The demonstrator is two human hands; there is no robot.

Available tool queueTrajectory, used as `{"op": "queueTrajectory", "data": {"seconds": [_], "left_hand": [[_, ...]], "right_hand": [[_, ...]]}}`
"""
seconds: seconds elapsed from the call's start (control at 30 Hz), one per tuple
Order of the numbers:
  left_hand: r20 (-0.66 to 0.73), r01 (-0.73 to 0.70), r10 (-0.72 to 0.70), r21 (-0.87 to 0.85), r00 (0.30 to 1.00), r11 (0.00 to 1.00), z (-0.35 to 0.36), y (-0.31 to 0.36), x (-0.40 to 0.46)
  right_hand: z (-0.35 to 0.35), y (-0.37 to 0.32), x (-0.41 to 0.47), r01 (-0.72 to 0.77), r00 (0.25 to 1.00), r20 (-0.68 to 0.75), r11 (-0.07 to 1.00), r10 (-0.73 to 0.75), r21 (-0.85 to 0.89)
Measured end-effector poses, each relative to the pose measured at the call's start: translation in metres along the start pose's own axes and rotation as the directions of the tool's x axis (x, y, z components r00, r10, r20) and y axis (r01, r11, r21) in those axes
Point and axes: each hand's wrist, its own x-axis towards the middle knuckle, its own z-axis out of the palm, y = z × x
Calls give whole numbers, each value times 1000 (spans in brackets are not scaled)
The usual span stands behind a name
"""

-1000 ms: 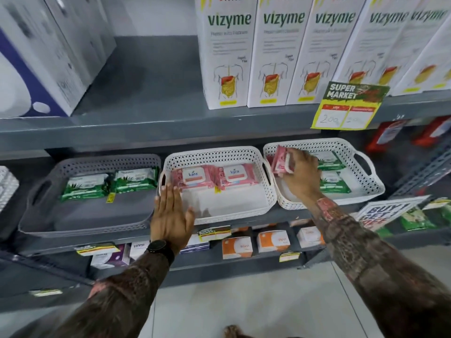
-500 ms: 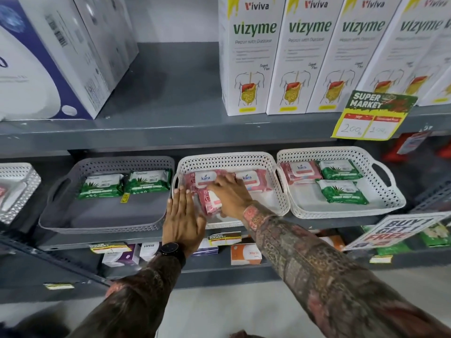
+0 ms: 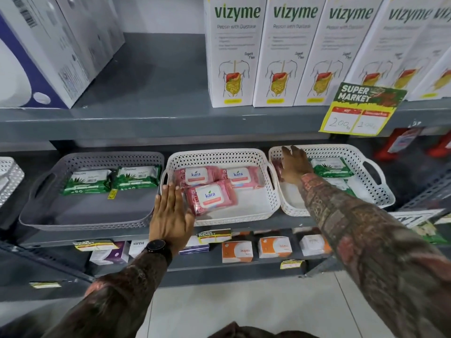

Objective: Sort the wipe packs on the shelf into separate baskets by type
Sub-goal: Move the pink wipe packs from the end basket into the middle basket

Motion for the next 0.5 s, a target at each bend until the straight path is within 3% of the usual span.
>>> {"op": "queueTrajectory", "data": {"seconds": [0.13, 0.2, 0.33, 0.5], "left_hand": [[9, 4, -4, -4, 1000, 1000, -2, 2, 0], [4, 3, -3, -13, 1000, 1000, -3, 3, 1], [-1, 9, -9, -10, 1000, 1000, -2, 2, 1], [-4, 13, -14, -10, 1000, 1000, -1, 2, 2]], "right_hand": [[3, 14, 7, 99, 975, 213, 988, -71, -121], [7, 13, 6, 125, 972, 214, 983, -94, -137], [8, 15, 0, 100, 993, 70, 990, -93, -100], [-10, 1, -12, 60, 949, -315, 990, -17, 129]]}}
